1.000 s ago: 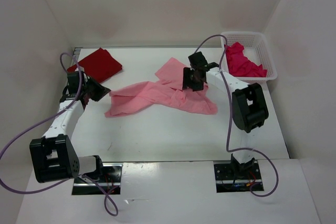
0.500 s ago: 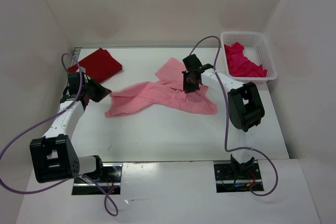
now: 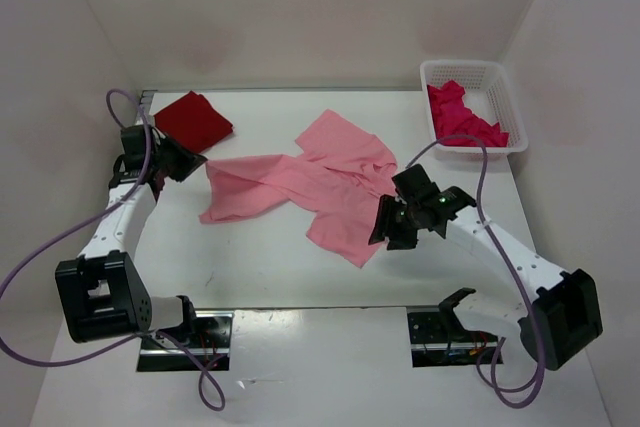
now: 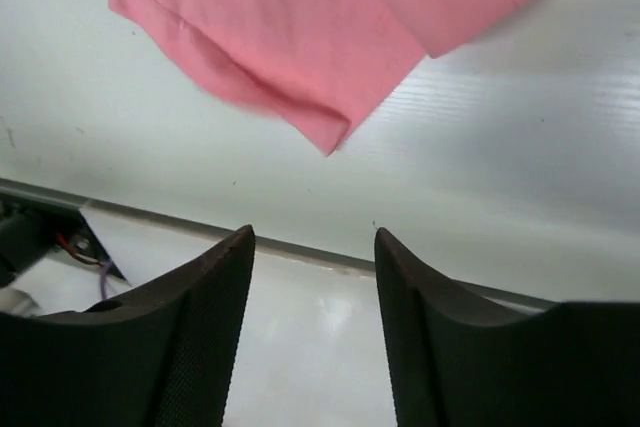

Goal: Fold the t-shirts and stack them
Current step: Flatten out the tshirt

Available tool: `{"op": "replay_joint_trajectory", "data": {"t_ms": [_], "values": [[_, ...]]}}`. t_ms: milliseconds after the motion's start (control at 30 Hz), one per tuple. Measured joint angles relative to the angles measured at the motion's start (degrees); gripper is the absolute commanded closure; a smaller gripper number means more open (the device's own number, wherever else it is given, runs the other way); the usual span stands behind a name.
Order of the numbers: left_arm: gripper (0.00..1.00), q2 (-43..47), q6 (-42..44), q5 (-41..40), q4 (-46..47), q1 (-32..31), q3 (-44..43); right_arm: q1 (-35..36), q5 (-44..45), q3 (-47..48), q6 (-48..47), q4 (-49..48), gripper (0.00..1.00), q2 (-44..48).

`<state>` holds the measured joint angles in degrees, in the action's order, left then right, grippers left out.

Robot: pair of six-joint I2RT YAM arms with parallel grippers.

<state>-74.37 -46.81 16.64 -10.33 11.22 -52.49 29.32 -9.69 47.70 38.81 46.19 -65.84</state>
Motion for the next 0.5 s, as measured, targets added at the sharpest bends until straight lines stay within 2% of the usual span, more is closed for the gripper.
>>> {"op": "replay_joint_trajectory", "data": {"t_ms": [167, 267, 400, 500], "values": [[1.0, -2.29, -0.83, 0.15, 1.86, 1.09, -1.22, -4.24, 0.44, -0.31, 3.89, 0.2, 0.44, 1.95], [1.0, -3.1, -1.55, 0.39, 1.99, 1.11, -1.25, -7.02, 0.94, -0.72, 5.51, -4.04, 0.5, -0.17], [1.0, -3.39, -1.6, 0.72, 2.38, 1.11, -1.25, -8.85, 2.01, -0.9, 6.64, -12.92, 0.53, -11.63], [1.0, -3.45, -1.6, 0.85, 2.56, 1.11, -1.22, -9.4, 4.55, -1.11, 6.91, -15.76, 0.57, -18.29]]}}
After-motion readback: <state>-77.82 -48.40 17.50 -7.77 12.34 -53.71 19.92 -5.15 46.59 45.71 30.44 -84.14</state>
